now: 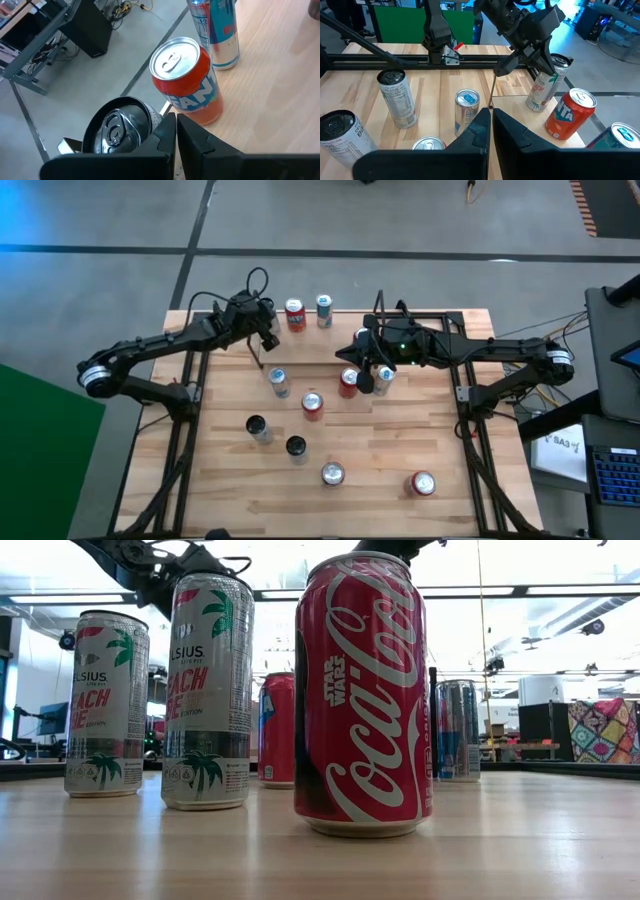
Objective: Place canned beverage on shelf
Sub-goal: Put the bottom right white soda can on the shelf
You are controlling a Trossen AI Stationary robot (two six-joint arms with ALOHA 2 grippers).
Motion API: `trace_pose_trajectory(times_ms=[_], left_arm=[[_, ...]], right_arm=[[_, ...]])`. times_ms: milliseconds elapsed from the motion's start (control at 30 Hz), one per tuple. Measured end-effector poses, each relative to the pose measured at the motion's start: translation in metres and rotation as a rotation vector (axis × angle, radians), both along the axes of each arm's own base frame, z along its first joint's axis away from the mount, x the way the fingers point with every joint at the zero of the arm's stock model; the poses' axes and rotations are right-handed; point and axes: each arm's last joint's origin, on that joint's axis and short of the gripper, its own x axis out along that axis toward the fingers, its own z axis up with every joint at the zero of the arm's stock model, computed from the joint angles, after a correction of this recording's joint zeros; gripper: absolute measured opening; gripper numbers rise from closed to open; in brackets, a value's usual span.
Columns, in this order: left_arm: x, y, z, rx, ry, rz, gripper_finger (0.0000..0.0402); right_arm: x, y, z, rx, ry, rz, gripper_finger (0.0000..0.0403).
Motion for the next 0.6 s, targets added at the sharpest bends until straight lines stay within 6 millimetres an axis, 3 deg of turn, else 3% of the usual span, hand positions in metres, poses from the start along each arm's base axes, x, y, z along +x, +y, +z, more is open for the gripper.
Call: trace_pose_trajectory(times_ms=[233, 367, 600], left_arm=[[-0.006, -0.008, 0.013, 0.019, -0.052, -0.012, 0.0000], [-0.012, -0.016, 0.021, -0.028, -0.090, -0.114, 0.0000], [-0.017, -0.021, 0.019, -0.075, -0.063, -0.148, 0.0000]], right_arm=[[0.000, 0.000, 0.000, 0.007, -0.001, -0.003, 0.0011], [0.000, 0.000, 0.000, 0.007, -0.001, -0.003, 0.0011], [0.000, 0.000, 0.000, 0.004, -0.001, -0.001, 0.0011]])
